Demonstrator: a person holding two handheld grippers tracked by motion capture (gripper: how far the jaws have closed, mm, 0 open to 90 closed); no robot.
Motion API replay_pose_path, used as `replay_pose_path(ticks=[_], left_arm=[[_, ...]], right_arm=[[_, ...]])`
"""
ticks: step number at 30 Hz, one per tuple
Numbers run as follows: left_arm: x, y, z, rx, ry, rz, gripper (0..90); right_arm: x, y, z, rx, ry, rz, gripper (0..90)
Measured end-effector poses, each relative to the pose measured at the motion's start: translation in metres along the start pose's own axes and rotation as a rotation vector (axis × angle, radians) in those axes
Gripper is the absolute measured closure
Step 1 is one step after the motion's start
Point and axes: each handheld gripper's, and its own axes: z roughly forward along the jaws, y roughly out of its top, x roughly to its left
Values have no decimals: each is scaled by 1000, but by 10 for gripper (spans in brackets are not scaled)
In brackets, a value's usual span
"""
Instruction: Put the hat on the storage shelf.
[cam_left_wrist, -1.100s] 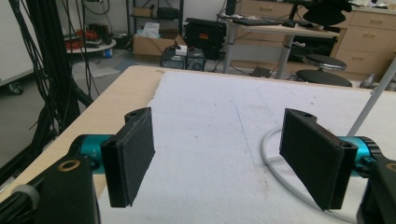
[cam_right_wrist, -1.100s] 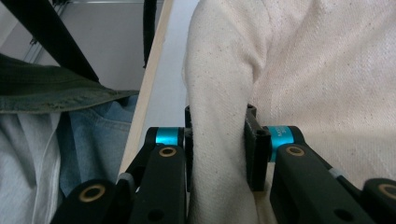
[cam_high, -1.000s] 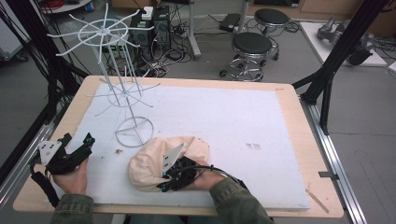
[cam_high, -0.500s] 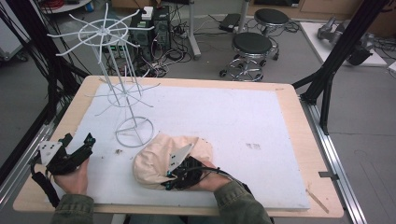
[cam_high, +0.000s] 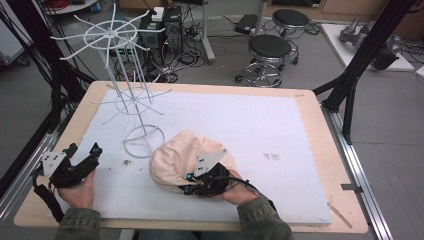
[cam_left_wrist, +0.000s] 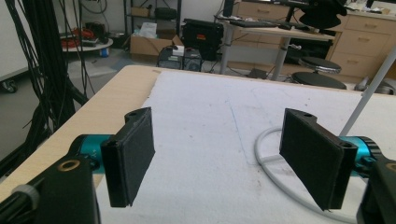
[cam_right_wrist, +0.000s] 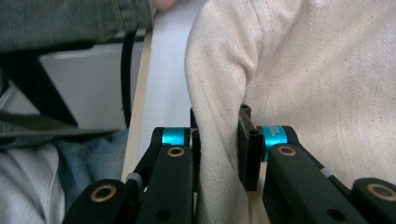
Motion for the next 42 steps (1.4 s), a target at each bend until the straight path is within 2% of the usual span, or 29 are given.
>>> replay_pose_path(ticks=[4,5,6,7,11,12,15,19,21,26,28,30,31,33,36,42], left_arm=[[0,0,0,2,-2,3,263],[0,0,0,1,-2,3,263],[0,0,0,0,-2,2,263],[0,0,0,1,-2,1,263],[0,0,0,-1,-4,-7,263],[0,0,0,-1,-4,-5,263],[-1,0,1,2,-8,-3,263],[-1,0,1,2,-7,-4,263],[-1,0,1,1,-7,-7,263],[-1,0,2,-5,-9,-8,263],[-1,0,2,-4,-8,-8,263],[-1,0,2,-4,-7,-10,263],[-1,0,2,-5,-6,-10,263],[-1,0,2,-8,-7,-10,263],[-1,0,2,-8,-8,-10,263],[0,1,2,-7,-10,-8,263]], right_arm=[[-2,3,-17,-73,-28,21,795],[-3,5,-26,-95,-52,20,794],[-3,5,-26,-95,-52,20,794],[-4,7,-35,-128,-73,29,795],[-5,11,-46,-167,-99,35,795],[-6,12,-49,-186,-115,24,795],[-8,20,-63,-241,-151,33,794],[-10,27,-72,-283,-161,34,794],[-11,34,-78,-296,-181,21,794],[-13,46,-85,-319,-210,9,793],[-13,55,-90,-353,-225,2,793],[-13,58,-91,-365,-233,0,793],[-13,64,-94,-392,-237,-4,793],[-15,69,-96,-421,-232,-1,793],[-15,74,-98,-442,-243,-3,793],[-15,94,-104,-498,-265,-36,793]])
